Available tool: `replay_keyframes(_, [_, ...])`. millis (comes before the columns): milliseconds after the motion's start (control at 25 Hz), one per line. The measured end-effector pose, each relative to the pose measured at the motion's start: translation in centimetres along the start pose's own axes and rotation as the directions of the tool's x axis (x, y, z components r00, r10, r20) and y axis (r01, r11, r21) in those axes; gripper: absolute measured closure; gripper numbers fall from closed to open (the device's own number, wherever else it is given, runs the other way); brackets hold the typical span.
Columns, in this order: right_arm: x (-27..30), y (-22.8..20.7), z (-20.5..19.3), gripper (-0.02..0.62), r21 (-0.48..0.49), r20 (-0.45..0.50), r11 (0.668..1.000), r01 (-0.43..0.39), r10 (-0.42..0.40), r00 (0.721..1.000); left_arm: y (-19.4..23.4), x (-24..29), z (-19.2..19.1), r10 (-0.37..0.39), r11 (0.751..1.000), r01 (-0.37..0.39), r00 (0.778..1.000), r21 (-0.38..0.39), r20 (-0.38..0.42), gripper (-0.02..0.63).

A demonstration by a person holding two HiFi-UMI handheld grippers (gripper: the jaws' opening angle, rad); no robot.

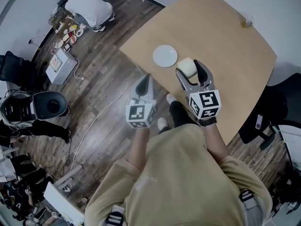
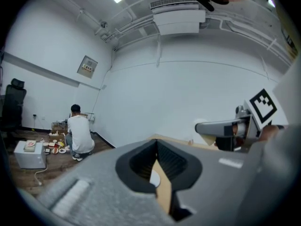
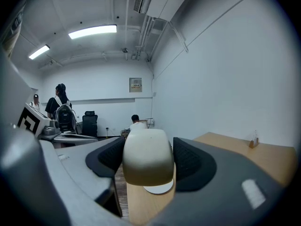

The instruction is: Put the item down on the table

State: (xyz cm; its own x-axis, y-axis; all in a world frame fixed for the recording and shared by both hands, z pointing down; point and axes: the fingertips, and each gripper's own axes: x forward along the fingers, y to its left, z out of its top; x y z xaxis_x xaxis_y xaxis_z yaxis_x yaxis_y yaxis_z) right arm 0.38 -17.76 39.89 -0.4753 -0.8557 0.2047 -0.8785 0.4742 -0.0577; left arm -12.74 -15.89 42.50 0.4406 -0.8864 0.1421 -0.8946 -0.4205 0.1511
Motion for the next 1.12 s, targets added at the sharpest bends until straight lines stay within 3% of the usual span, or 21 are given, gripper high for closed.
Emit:
replay_keyframes(400, [5.9, -4.6, -1.1, 0.270, 0.020, -0.057, 1.000, -0.002, 0.003, 0.998, 2.3, 6.5, -1.8, 0.007, 1.000, -0.009, 0.998, -0.021, -0.070, 0.604])
replay_keyframes(680, [10.0, -5.7, -3.5, 0.272, 0.059, -0.107, 0.998, -0.024, 0.030, 0.994, 3.7, 9.7, -3.1, -0.008, 1.000, 0.006, 0.995, -0.023, -0.102, 0.604])
replay_keyframes(1120, [16.3, -8.0, -8.3, 0.272, 0.127, -0.175, 0.992, -0.023, 0.045, 0.983, 5.8, 13.4, -7.3, -0.018, 1.000, 0.014, 0.975, -0.020, -0.220, 0.605])
